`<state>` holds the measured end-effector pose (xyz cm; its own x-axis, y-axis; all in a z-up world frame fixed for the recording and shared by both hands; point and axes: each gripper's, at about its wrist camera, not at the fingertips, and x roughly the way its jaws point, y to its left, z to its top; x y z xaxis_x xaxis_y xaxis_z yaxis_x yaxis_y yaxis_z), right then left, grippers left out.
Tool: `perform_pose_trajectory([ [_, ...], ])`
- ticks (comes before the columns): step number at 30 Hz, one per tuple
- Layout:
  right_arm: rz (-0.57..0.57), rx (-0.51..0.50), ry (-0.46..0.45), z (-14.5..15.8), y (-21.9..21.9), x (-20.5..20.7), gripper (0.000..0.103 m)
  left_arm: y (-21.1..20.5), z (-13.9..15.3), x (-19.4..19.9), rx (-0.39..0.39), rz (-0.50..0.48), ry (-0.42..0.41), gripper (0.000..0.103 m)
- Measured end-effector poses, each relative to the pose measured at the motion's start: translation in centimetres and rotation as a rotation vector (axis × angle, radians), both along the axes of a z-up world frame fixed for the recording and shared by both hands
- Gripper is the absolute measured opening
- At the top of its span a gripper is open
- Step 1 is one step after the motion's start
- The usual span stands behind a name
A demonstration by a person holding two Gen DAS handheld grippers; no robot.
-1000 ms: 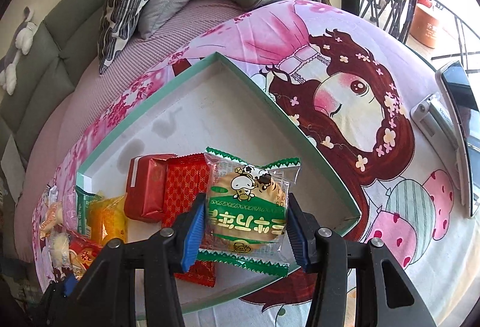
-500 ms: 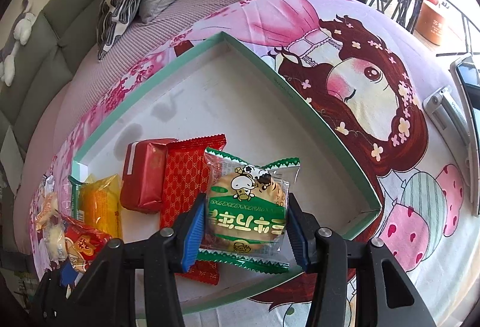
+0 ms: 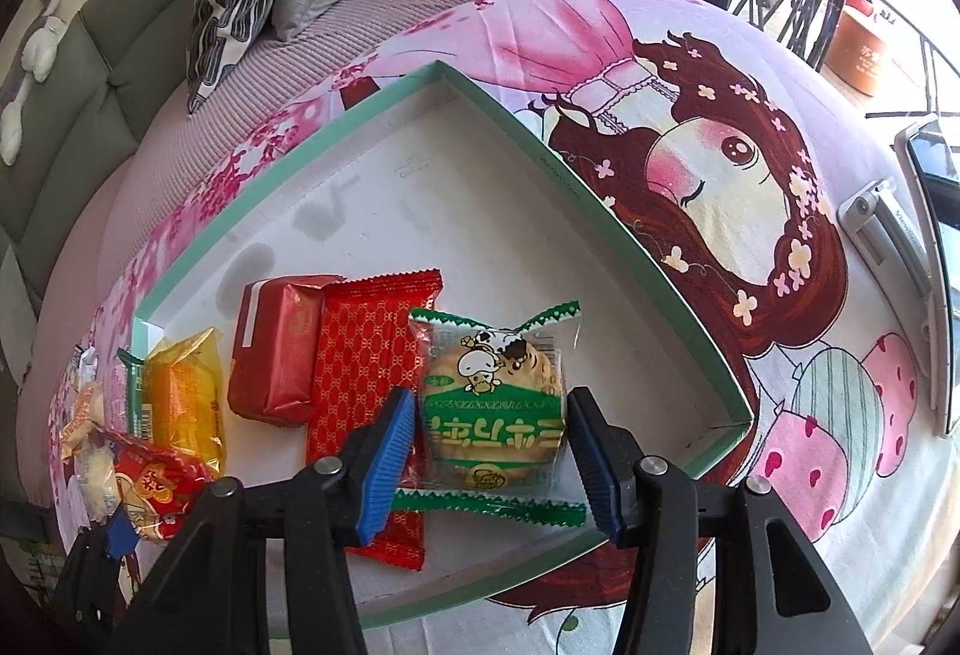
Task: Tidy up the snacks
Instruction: 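Lower and release the red bag with left tool while right releases the green pack in the tray, then withdraw both open tools from the tray toward the remaining snacks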
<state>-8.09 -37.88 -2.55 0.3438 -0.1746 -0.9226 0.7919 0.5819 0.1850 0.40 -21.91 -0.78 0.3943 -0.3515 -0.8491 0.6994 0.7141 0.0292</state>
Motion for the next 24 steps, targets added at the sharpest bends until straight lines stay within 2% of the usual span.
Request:
perform_pose_trajectory([
  [7, 0.01, -0.008, -0.005, 0.2, 0.1, 0.0, 0.07, -0.2, 0.0, -0.4, 0.01, -0.01, 0.009, 0.069],
  [10, 0.021, -0.016, -0.01, 0.3, 0.3, 0.1, 0.078, -0.2, -0.1, -0.3, 0.002, -0.014, 0.031, 0.078],
  [14, 0.034, -0.037, -0.016, 0.7, 0.4, 0.3, 0.086, -0.4, 0.0, -0.7, -0.005, -0.035, 0.036, 0.08],
  [16, 0.038, -0.046, -0.022, 0.9, 0.5, 0.4, 0.088, -0.5, 0.2, -1.0, -0.004, -0.047, 0.019, 0.082],
  [18, 0.042, -0.057, -0.03, 1.1, 0.6, 0.3, 0.088, -0.5, 0.5, -1.2, -0.01, -0.051, 0.005, 0.093],
  [24, 0.032, -0.094, -0.076, 2.3, 0.6, 0.0, 0.089, 0.3, 1.9, -1.0, -0.051, -0.032, -0.03, 0.096],
])
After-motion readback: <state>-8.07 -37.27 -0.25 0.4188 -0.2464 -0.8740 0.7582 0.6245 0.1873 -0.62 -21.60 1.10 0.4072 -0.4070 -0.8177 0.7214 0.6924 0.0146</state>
